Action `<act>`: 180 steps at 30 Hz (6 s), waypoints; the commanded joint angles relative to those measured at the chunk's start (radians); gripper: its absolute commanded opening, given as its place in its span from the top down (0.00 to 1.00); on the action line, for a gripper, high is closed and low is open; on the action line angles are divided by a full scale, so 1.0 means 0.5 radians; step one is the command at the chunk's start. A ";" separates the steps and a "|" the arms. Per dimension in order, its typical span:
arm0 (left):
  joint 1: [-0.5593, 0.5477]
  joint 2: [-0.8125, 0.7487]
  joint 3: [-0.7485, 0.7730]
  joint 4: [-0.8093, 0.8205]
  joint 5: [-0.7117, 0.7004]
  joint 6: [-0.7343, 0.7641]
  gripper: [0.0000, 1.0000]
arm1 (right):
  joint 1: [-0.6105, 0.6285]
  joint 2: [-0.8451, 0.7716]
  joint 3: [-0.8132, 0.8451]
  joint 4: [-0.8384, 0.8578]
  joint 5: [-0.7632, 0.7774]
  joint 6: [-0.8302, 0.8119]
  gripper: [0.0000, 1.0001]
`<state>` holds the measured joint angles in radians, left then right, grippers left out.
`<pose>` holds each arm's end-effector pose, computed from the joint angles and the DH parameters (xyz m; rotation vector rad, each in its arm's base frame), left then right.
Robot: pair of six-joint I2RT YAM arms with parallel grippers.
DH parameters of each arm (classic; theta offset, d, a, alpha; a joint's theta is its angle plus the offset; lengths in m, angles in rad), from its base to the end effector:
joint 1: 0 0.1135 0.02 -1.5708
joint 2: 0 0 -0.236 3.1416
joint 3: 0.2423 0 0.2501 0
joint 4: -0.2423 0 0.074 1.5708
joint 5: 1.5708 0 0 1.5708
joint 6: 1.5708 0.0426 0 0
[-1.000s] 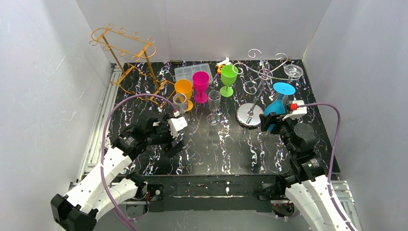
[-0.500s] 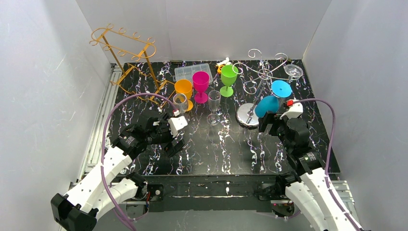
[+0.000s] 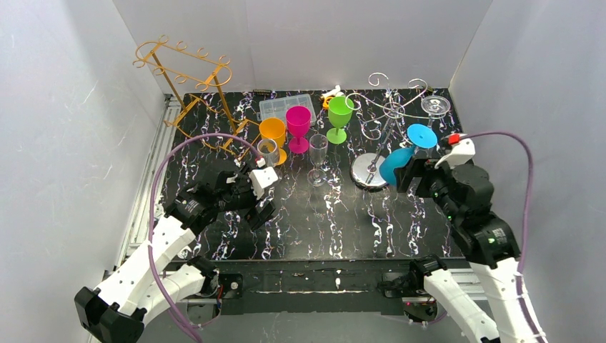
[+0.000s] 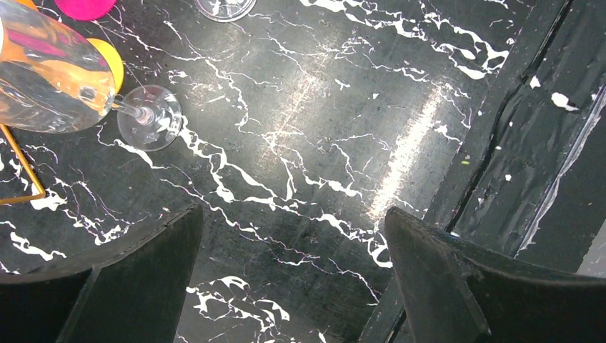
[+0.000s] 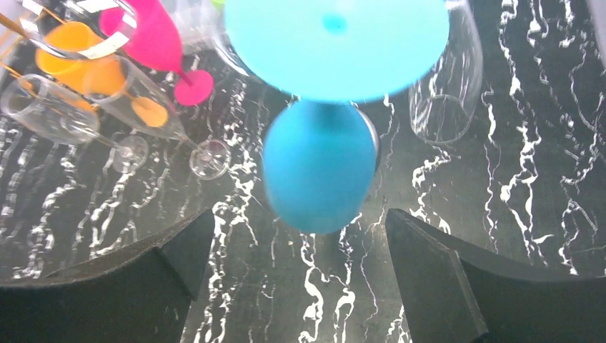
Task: Place the wine glass upside down on the wine glass rack
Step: Adjust the wine rack at the center of the board, then pick up the wine glass at the center of the board.
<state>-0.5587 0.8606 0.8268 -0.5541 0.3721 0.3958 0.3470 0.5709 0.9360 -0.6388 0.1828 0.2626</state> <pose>0.1660 -0.1220 0.2812 1.1763 1.8046 -0.4954 0.1328 0.0398 0.3524 0.0502 1.8469 0.2581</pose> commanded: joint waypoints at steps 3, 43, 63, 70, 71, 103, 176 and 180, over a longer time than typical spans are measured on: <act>-0.002 0.021 0.111 -0.038 0.025 -0.076 0.02 | -0.001 0.231 0.614 -0.395 -0.176 0.002 0.02; -0.003 0.571 0.888 0.181 0.073 -0.147 0.02 | -0.001 1.638 1.725 -0.283 0.050 -0.273 0.50; -0.254 1.393 1.374 1.256 0.334 1.425 0.11 | -0.001 1.590 1.573 -0.075 0.031 -0.248 0.70; -0.304 1.575 1.169 2.016 0.298 1.945 0.31 | -0.001 1.540 1.501 -0.039 0.019 -0.248 0.72; -0.308 1.592 1.149 2.102 0.299 1.988 0.31 | -0.001 1.535 1.496 -0.039 0.020 -0.249 0.73; -0.294 2.164 1.757 2.268 0.400 2.902 0.93 | 0.000 1.361 1.237 0.314 -0.007 -0.326 0.82; -0.117 0.937 0.995 1.684 -0.346 1.138 0.02 | 0.006 1.640 1.904 0.011 -0.087 -0.583 0.02; -0.116 0.876 0.921 1.664 -0.371 1.073 0.02 | 0.006 1.618 1.971 -0.030 -0.080 -0.552 0.02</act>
<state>-0.6172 1.3046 1.3253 0.3440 0.2006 1.0470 0.3435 1.4237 1.8446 -0.6266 0.1317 -0.0397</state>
